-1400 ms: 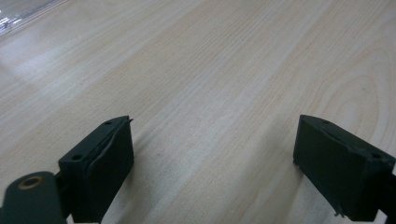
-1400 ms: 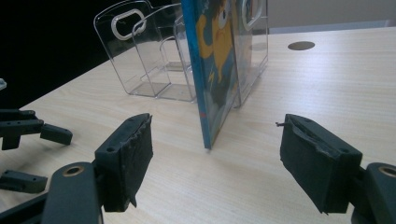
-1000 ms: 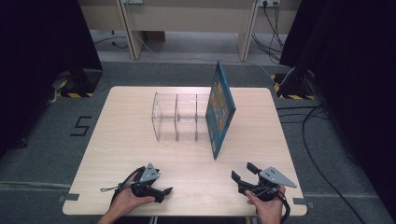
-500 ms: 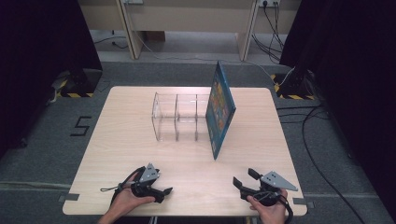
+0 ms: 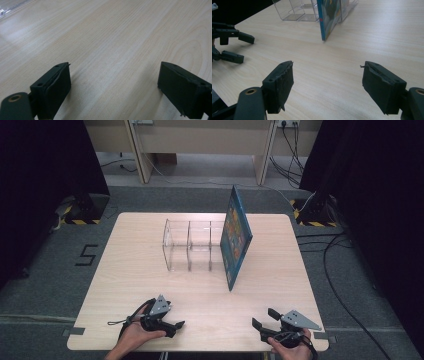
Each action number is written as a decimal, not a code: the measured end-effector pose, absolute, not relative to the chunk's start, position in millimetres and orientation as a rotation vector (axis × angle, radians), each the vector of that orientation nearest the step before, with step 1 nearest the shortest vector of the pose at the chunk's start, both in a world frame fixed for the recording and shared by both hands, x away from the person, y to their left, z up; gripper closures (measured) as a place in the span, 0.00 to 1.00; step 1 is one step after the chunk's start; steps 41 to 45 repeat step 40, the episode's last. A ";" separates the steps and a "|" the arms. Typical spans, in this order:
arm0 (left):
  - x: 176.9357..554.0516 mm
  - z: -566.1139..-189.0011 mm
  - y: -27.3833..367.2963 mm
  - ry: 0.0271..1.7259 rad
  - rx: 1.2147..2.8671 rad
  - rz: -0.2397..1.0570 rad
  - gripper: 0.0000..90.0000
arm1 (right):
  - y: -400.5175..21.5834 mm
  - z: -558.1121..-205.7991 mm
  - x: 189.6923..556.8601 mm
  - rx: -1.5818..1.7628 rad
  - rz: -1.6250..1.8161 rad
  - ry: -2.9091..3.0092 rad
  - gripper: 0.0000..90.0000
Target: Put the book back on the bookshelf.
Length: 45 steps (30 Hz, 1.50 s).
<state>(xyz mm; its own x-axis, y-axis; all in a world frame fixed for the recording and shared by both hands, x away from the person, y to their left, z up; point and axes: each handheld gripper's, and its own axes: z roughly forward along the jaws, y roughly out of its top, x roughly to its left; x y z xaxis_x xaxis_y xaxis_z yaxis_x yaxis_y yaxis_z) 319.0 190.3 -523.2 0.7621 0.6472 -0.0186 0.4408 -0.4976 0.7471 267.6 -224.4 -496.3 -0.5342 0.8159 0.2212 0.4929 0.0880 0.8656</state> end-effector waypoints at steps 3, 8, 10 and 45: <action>319.0 -523.2 190.3 0.810 2.176 0.339 0.12 | -226.2 -497.8 265.8 1.309 1.416 2.061 0.29; 319.0 -523.3 190.2 0.809 2.177 0.339 0.11 | -228.9 -499.9 262.8 1.315 1.397 2.077 0.29; 319.0 -523.3 190.2 0.809 2.177 0.339 0.11 | -230.1 -500.6 261.9 1.323 1.391 2.081 0.29; 319.1 -523.2 190.1 0.808 2.179 0.338 0.11 | -242.8 -508.1 251.7 1.390 1.339 2.106 0.28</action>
